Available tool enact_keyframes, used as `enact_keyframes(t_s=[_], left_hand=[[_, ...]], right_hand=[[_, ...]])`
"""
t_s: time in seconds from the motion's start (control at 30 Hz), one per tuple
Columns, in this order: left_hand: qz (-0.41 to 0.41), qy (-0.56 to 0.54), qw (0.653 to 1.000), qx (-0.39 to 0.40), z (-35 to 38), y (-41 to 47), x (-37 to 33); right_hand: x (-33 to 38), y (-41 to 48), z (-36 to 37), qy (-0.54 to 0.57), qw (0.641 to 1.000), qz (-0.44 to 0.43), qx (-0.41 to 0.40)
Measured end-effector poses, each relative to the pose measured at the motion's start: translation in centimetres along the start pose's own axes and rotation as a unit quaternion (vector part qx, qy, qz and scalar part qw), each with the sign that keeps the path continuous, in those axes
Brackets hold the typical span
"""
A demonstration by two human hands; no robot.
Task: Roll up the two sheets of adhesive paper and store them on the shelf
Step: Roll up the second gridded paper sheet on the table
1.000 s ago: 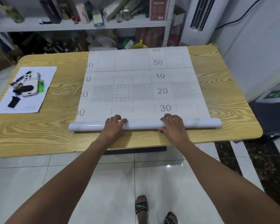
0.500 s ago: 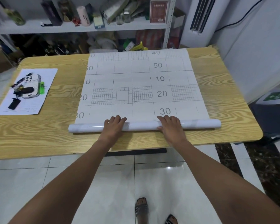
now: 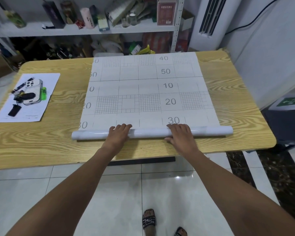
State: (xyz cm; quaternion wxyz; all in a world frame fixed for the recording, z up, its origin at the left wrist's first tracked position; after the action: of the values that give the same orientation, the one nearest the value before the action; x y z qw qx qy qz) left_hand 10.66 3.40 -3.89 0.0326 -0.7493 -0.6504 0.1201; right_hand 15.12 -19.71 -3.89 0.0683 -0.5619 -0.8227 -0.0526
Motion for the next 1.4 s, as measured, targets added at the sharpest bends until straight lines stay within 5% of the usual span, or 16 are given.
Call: enact_keyframes(t_s=[1.1, 1.27, 1.4], left_hand=[[0.021, -0.026, 0.998, -0.046, -0.3, -0.5, 0.6], [0.097, 0.009, 0.992, -0.084, -1.4, -1.0, -0.6], [0.036, -0.057, 0.997, -0.023, -0.3, -0.7, -0.1]], right_hand=[[-0.2, 0.6, 0.0, 0.02, 0.997, 0.016, -0.067], [0.0, 0.5, 0.4, -0.013, 0.997, 0.017, -0.067], [0.2, 0.5, 0.4, -0.018, 0.998, 0.022, -0.048]])
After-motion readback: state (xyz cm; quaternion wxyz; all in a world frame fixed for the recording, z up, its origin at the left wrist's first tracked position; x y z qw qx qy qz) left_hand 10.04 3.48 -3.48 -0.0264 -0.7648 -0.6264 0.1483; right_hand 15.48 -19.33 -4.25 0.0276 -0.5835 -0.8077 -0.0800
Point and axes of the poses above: each hand's wrist, its own y-axis towards the middle knuckle, its own z-axis out of the palm, x = y × z, the point moved 6 cm from there along y, towards the middle knuckle, and after that the axes turned 7 degrees about z, right-handed, at the moved point
